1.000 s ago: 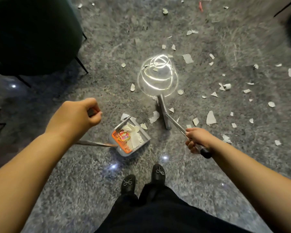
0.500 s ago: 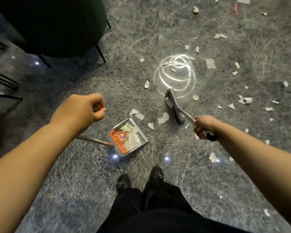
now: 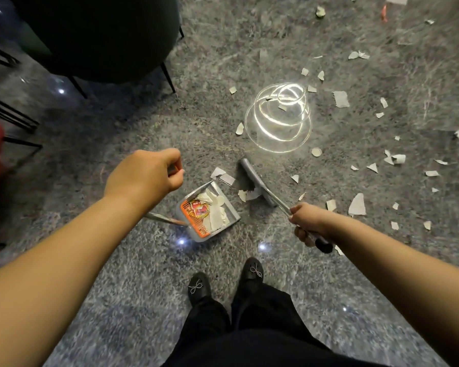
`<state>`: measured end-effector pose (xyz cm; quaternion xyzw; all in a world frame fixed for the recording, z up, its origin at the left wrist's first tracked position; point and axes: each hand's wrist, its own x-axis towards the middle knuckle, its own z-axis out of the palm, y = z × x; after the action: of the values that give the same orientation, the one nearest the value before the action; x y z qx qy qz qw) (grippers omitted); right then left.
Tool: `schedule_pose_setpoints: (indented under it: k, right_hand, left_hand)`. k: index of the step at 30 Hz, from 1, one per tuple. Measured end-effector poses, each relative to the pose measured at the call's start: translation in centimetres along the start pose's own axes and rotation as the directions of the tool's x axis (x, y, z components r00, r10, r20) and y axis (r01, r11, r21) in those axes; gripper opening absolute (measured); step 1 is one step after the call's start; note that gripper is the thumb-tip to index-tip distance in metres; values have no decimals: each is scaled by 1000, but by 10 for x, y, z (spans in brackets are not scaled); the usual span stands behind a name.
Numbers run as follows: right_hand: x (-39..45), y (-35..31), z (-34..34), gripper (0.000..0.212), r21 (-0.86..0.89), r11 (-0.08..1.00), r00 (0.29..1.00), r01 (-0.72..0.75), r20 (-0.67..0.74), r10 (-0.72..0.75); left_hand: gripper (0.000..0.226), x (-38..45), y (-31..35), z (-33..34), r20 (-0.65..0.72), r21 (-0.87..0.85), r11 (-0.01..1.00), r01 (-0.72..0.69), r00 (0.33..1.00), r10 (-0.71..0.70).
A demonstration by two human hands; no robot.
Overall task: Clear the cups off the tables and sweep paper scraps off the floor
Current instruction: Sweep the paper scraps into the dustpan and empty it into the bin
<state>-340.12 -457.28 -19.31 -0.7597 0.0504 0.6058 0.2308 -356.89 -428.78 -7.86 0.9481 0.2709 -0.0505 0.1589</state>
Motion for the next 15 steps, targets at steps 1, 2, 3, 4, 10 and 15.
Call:
schedule_pose_setpoints:
  k: [1, 2, 3, 4, 10, 15]
  right_hand:
    - [-6, 1, 7, 14, 22, 1000, 1000, -17, 18, 17]
    - [-12, 2, 15, 17, 39, 999, 999, -34, 32, 33]
    - [-18, 3, 23, 20, 53, 997, 998, -48, 44, 46]
    - [-22, 4, 30, 21, 63, 996, 997, -60, 56, 56]
    - [-47, 6, 70, 25, 86, 994, 983, -71, 172, 56]
    - [-66, 13, 90, 23, 134, 988, 980, -72, 193, 46]
  left_hand:
    - [15, 1, 1, 0, 4, -2, 1000, -2, 1000, 2]
    - [15, 3, 2, 1, 6, -3, 1000, -1, 1000, 1]
    - [15, 4, 2, 1, 5, -4, 1000, 1, 1000, -1]
    - [15, 5, 2, 1, 4, -4, 1000, 0, 1000, 0]
    - [15, -1, 0, 5, -25, -18, 999, -45, 999, 45]
    - [16, -10, -6, 5, -39, -44, 997, -56, 998, 54]
